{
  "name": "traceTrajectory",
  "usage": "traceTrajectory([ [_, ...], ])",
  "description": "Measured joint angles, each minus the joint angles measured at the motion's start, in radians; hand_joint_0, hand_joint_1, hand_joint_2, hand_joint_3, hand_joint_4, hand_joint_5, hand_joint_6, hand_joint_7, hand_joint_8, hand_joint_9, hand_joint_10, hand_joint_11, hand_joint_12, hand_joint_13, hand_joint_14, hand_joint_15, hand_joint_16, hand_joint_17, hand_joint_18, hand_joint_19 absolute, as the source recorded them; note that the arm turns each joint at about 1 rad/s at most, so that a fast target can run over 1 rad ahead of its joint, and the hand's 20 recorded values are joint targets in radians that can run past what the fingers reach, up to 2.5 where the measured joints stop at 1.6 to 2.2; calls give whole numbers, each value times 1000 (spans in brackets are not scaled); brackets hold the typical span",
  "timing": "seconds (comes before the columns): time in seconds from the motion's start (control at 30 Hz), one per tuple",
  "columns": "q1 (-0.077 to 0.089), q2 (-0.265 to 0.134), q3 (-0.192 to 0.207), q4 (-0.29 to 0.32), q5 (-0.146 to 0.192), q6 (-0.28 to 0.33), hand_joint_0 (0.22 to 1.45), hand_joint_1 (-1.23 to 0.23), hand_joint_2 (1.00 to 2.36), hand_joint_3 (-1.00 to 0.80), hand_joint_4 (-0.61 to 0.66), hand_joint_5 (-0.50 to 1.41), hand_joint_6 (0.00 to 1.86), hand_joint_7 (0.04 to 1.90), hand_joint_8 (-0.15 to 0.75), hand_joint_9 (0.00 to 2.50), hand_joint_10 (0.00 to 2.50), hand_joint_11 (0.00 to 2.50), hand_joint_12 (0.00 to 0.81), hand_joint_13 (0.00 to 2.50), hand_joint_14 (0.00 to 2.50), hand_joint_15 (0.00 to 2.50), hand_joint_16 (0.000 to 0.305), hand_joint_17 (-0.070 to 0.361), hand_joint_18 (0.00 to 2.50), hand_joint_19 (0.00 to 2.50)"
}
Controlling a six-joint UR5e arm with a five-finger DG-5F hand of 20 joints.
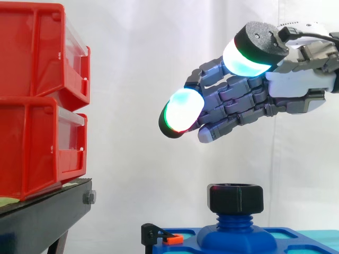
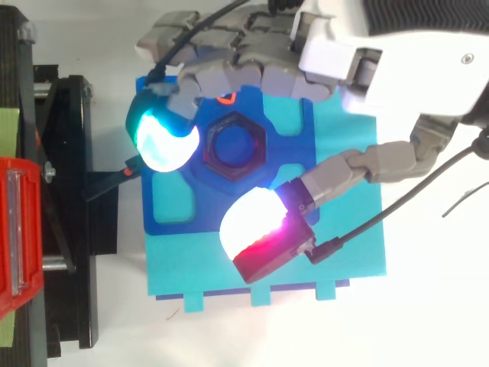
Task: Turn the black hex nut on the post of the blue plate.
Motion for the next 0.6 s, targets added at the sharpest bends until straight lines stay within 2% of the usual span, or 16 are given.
traceTrajectory([
  [0.33,14,-1,0,-15,-4,-51,512,-437,1000,-500,240,-243,503,749,282,263,0,0,354,227,2,43,49,110,267,322],
  [0.6,18,-1,0,-18,1,-99,512,-428,1000,-500,240,-242,502,754,284,270,0,0,354,233,1,42,49,110,274,321],
])
